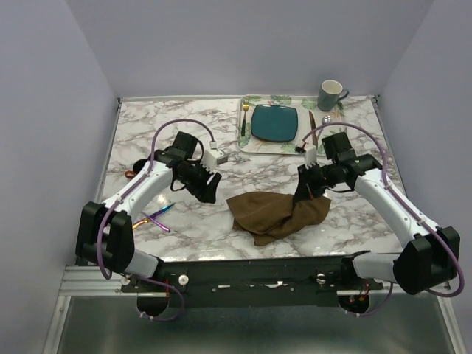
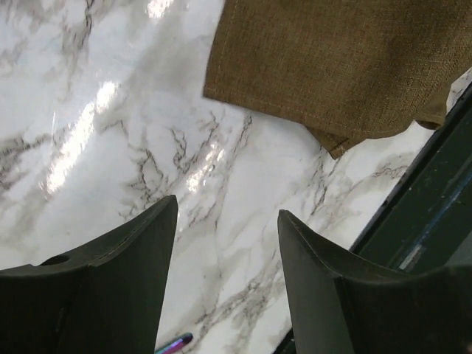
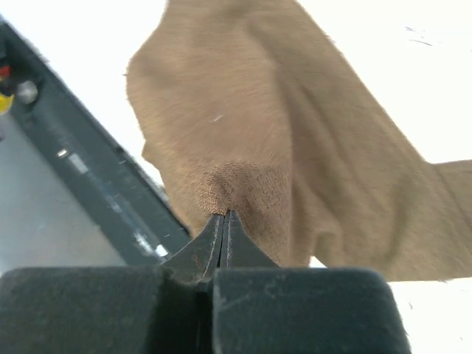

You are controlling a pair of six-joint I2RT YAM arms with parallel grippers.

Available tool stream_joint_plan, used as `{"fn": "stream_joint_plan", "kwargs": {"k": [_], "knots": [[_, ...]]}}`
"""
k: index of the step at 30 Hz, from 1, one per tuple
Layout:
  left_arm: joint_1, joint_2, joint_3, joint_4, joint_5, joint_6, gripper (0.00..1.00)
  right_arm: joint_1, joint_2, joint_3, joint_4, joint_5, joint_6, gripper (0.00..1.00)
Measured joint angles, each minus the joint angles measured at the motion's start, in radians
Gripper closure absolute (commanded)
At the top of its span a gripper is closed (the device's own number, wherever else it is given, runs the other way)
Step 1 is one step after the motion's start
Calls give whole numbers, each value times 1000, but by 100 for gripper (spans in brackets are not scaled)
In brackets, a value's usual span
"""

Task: Fold the napkin into a case and place the utensils inside
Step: Pick up the crumpled napkin from the center of the board.

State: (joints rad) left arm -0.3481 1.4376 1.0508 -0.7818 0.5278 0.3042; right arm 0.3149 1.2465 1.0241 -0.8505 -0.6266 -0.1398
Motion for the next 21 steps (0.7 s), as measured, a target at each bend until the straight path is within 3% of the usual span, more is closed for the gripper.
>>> {"fn": "stream_joint_plan", "kwargs": {"k": [5, 11, 21], "knots": [[-60, 13, -10, 98, 0, 109, 35, 0, 169, 109, 26, 116, 17, 99], [-117, 69, -12, 201, -4, 410, 36, 0, 329, 243, 50, 169, 9, 99], [-203, 222, -12, 204, -8, 794, 37, 0, 482, 348, 49, 216, 8, 99]]}}
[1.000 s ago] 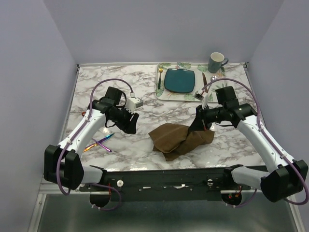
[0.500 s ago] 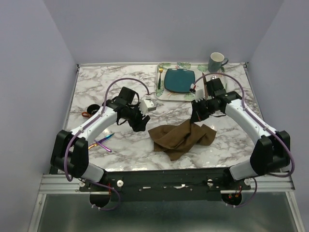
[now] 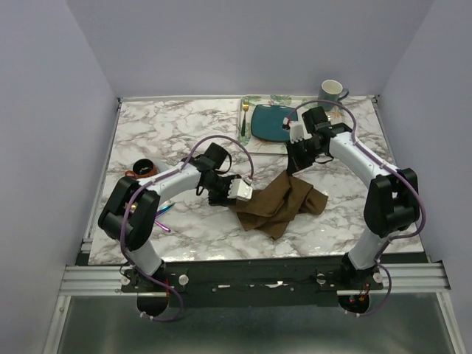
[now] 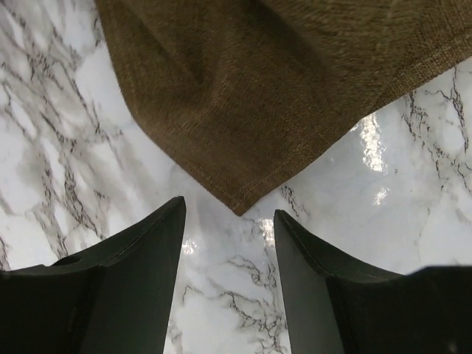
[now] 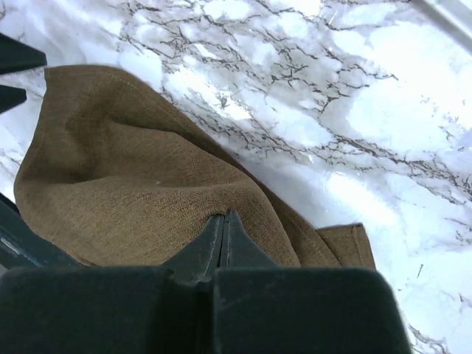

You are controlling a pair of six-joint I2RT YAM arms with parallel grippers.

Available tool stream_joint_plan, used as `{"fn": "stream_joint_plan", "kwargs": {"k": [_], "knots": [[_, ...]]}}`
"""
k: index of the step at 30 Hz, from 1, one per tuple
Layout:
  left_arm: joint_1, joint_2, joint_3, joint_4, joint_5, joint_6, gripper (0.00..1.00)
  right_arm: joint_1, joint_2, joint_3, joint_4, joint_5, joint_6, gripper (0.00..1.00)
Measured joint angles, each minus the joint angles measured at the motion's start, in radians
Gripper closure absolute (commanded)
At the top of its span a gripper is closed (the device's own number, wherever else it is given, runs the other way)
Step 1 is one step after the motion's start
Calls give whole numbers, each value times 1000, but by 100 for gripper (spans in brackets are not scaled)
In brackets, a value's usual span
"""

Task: Fold the napkin into a case and place the utensils inside
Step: Pick up the crumpled napkin from the center of the board.

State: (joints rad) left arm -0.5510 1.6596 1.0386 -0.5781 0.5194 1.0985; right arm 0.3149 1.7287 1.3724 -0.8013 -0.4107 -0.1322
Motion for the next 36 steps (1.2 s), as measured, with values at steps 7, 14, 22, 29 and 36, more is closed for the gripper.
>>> {"fn": "stream_joint_plan", "kwargs": {"k": [7, 14, 22, 29, 36], "knots": [[-55, 36, -6, -8, -3, 126, 39, 0, 56, 44, 1, 7, 1, 99], [-81, 67, -1, -24, -20, 143, 91, 0, 124, 117, 5, 2, 10, 99], [-99, 38, 1, -69, -60, 42, 100, 10, 236, 282, 48, -73, 68, 82], [-119, -136, 19, -158, -3, -201, 100, 68, 300, 435, 60, -156, 144, 43], [-117, -156, 47, -155, 76, -509, 100, -145, -16, 95, -11, -192, 125, 32]]}}
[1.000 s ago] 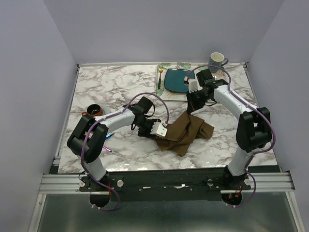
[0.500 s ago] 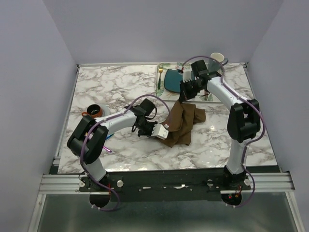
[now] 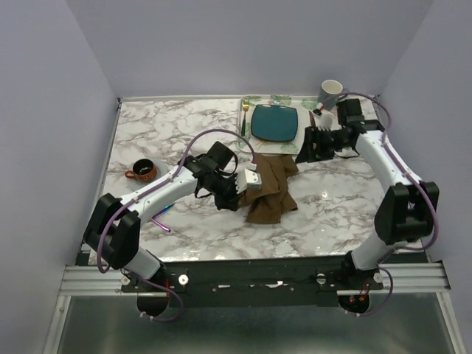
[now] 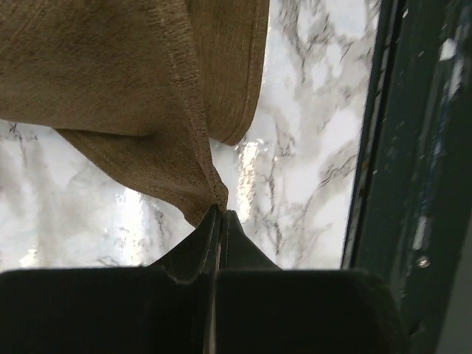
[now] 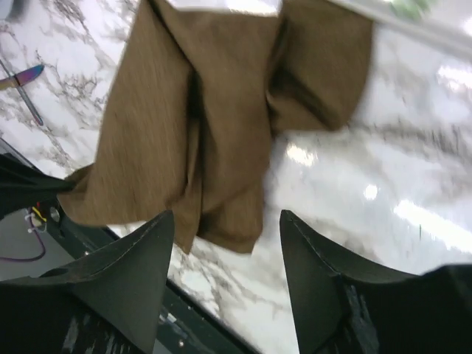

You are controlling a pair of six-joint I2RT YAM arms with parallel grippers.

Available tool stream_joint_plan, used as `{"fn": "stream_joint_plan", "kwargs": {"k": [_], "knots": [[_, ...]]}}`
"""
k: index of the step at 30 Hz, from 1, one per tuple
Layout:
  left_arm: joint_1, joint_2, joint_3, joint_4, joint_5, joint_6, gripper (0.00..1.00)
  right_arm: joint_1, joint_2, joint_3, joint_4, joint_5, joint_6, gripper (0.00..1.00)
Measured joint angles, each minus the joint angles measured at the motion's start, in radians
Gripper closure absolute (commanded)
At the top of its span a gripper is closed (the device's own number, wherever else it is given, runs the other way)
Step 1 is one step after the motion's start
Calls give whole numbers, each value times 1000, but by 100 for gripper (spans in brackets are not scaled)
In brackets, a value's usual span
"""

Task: Fold the napkin into a case and place the utensils inside
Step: Pick up the crumpled napkin from the center of the board.

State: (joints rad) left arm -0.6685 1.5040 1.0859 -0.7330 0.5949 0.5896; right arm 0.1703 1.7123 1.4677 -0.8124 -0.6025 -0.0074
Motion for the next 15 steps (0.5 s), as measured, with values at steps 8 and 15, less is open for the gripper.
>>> {"fn": "stream_joint_plan", "kwargs": {"k": [8, 15], "knots": [[103, 47, 97, 63, 95, -346, 100, -74, -387, -501, -19, -121, 10, 34], [150, 91, 113, 111, 129, -498, 100, -66, -446, -731, 121, -231, 148, 36]]}}
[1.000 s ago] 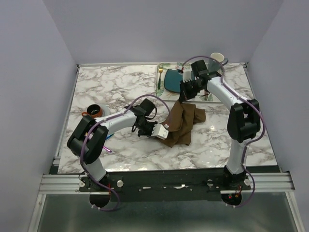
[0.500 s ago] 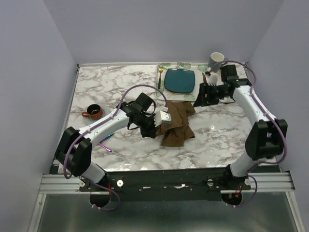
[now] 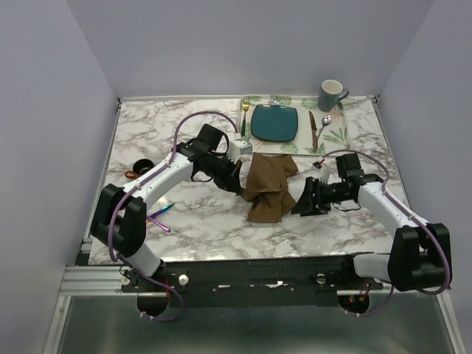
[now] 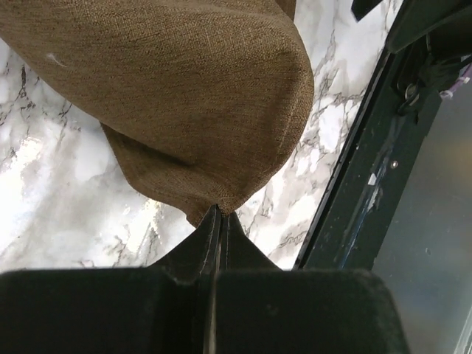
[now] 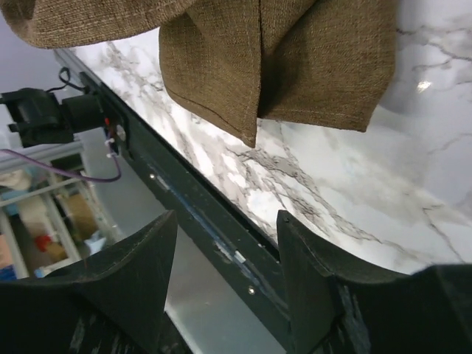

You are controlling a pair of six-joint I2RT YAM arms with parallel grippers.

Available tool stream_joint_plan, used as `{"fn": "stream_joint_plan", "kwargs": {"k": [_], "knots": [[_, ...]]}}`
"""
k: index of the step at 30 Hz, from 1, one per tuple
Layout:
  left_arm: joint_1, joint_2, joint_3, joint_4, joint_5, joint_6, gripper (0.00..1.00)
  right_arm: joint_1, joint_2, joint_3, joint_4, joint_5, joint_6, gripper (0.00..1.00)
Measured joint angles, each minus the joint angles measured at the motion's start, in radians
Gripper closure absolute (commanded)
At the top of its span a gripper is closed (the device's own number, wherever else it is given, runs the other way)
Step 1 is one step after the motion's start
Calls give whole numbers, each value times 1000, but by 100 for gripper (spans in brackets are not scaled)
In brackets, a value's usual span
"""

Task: Fold the napkin into a case and place the utensils inside
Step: Pick up the crumpled napkin from the center of the board.

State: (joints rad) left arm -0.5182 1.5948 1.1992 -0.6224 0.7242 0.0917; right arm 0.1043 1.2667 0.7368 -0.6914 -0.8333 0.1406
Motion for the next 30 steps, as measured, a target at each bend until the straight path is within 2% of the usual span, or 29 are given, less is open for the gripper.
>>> {"fn": "stream_joint_plan", "kwargs": {"k": [7, 17, 27, 29, 30], "knots": [[-1, 0, -14, 49, 8, -53, 100, 21, 93, -78, 137, -88, 110, 50], [2, 0, -45, 76, 10, -63, 100, 78, 386, -55, 231, -141, 126, 51], [29, -3, -70, 83, 12, -70, 100, 177, 457, -19, 326, -158, 182, 52], [35, -5, -72, 84, 14, -72, 100, 179, 469, -11, 337, -158, 193, 56], [40, -8, -75, 85, 17, -76, 100, 179, 475, -7, 344, -158, 201, 62]]}}
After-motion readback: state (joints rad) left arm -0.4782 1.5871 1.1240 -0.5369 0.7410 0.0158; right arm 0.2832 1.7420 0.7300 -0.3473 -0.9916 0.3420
